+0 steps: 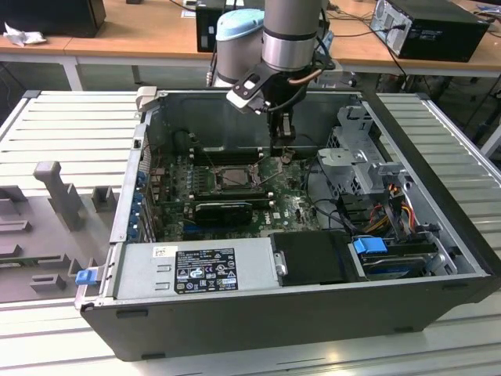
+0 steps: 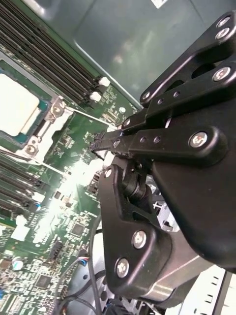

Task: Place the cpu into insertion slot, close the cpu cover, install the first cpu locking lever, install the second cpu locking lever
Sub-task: 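Close the cpu cover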

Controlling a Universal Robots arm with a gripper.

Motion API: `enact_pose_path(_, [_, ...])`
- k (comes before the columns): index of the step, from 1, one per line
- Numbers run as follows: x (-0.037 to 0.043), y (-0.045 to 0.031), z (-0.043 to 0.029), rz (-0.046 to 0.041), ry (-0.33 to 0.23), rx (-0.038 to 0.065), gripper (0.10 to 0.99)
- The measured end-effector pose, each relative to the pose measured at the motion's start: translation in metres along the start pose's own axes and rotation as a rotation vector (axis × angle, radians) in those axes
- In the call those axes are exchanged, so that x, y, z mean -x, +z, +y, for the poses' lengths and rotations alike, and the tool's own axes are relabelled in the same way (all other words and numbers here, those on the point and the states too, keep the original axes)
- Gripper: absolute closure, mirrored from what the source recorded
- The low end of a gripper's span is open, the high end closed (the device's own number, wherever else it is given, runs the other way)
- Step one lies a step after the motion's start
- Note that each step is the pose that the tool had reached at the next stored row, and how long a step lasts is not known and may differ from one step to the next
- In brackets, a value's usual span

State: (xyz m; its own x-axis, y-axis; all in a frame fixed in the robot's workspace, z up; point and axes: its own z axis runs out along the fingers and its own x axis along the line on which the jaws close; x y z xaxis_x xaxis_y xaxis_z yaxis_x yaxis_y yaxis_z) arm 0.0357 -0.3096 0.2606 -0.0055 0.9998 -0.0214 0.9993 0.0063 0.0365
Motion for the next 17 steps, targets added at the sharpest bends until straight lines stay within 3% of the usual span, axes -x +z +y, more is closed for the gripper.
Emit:
enact_pose_path(4, [-0.0028, 0.0024, 0.0121, -0.0040, -0.002, 0.000, 0.980])
enact_pose_path(9, [-0.0030, 0.0068, 0.0192, -0.0045, -0.003, -0.001, 0.980])
enact_pose_path(12, [-0.0033, 0.0109, 0.0270, -0.0046, -0.003, -0.003, 0.980])
enact_pose_path(15, [-0.0035, 0.0137, 0.0307, -0.0044, -0.003, -0.005, 0.980])
enact_pose_path(17, [-0.0035, 0.0157, 0.0305, -0.0043, -0.006, -0.013, 0.980])
